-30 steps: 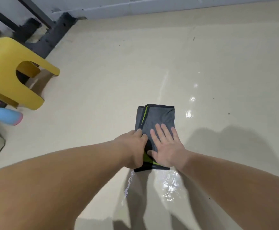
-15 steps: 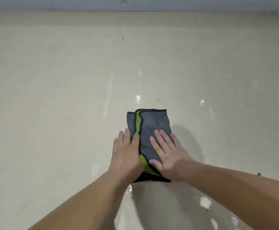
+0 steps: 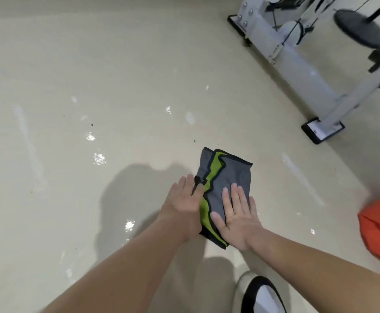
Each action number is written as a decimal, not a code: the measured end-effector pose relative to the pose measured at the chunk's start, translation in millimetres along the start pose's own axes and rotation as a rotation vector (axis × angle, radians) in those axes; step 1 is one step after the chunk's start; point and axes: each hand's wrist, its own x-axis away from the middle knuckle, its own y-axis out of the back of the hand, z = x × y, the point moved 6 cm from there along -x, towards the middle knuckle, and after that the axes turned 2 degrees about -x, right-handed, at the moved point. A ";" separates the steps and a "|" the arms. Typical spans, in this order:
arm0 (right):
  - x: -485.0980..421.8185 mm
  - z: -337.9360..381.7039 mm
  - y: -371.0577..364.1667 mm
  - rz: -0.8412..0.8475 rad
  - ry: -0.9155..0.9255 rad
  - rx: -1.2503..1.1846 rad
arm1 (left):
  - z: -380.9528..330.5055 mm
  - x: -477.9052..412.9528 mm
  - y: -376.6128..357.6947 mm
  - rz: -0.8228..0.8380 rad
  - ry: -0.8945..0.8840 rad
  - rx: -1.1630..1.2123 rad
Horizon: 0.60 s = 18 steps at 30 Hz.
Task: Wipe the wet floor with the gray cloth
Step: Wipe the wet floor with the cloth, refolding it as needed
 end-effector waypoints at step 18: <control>-35.7 -41.3 17.5 -0.298 0.057 -0.240 | -56.2 -47.8 20.0 -0.141 -0.086 0.027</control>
